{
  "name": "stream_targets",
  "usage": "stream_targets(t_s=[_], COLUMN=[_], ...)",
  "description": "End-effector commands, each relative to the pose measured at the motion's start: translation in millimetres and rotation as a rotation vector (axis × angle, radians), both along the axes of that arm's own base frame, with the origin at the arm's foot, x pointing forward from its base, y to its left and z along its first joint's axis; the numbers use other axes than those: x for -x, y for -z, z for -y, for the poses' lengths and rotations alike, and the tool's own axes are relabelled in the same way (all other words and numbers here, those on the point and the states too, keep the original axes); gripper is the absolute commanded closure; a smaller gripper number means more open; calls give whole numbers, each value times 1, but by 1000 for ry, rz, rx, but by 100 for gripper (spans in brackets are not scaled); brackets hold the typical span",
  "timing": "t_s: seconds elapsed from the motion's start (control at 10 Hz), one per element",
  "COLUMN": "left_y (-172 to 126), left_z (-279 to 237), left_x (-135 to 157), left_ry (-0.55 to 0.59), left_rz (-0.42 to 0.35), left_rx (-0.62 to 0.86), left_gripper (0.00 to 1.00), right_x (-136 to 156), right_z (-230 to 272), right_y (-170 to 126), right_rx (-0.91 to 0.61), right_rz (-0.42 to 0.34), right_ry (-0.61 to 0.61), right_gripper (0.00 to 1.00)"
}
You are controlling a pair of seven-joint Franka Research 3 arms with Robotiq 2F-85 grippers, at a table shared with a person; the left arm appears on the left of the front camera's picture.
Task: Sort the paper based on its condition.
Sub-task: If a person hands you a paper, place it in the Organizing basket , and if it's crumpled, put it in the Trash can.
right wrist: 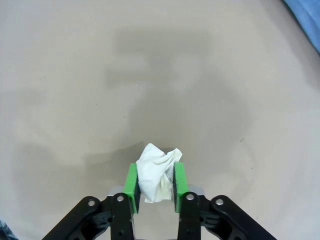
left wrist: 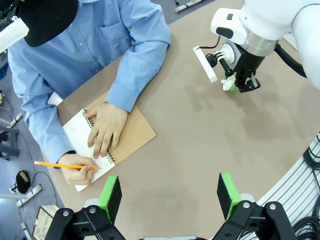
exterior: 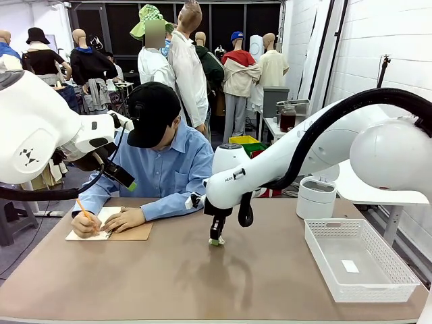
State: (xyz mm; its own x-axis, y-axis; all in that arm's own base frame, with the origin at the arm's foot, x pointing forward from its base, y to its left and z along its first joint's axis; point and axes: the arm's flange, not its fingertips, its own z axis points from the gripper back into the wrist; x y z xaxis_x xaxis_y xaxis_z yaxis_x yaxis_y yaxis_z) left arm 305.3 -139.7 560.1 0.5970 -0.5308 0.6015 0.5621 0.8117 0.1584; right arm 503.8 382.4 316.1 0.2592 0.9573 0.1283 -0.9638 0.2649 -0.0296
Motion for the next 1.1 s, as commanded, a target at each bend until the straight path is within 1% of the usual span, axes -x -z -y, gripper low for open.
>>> stream_targets(t_s=[0.0,0.2,0.3,0.4,0.5,0.7,0.9,1.0], left_y=[0,0,0,0,0,0,0,0], left_z=[-1,-1,-1,-1,-1,-1,-1,-1], left_x=[0,0,0,0,0,0,0,0], left_ry=[-1,-1,-1,-1,-1,-1,-1,-1], left_rz=[1,1,1,1,1,1,1,1], left_rx=[2,2,2,2,2,2,2,2], left_gripper=[0,0,0,0,0,0,0,0], right_x=[-2,-2,-2,-4,-9,-20,-35,-44], right_z=[0,9,22,42,69,116,151,167], right_y=[-3,-22,-41,-64,-92,-129,-151,-155], right_rx=[17,-8,-24,-34,-47,-28,-51,-61], right_rz=[0,16,31,55,96,141,155,157], right_ry=[27,75,138,226,355,597,752,816], right_gripper=[73,73,73,73,73,73,73,73])
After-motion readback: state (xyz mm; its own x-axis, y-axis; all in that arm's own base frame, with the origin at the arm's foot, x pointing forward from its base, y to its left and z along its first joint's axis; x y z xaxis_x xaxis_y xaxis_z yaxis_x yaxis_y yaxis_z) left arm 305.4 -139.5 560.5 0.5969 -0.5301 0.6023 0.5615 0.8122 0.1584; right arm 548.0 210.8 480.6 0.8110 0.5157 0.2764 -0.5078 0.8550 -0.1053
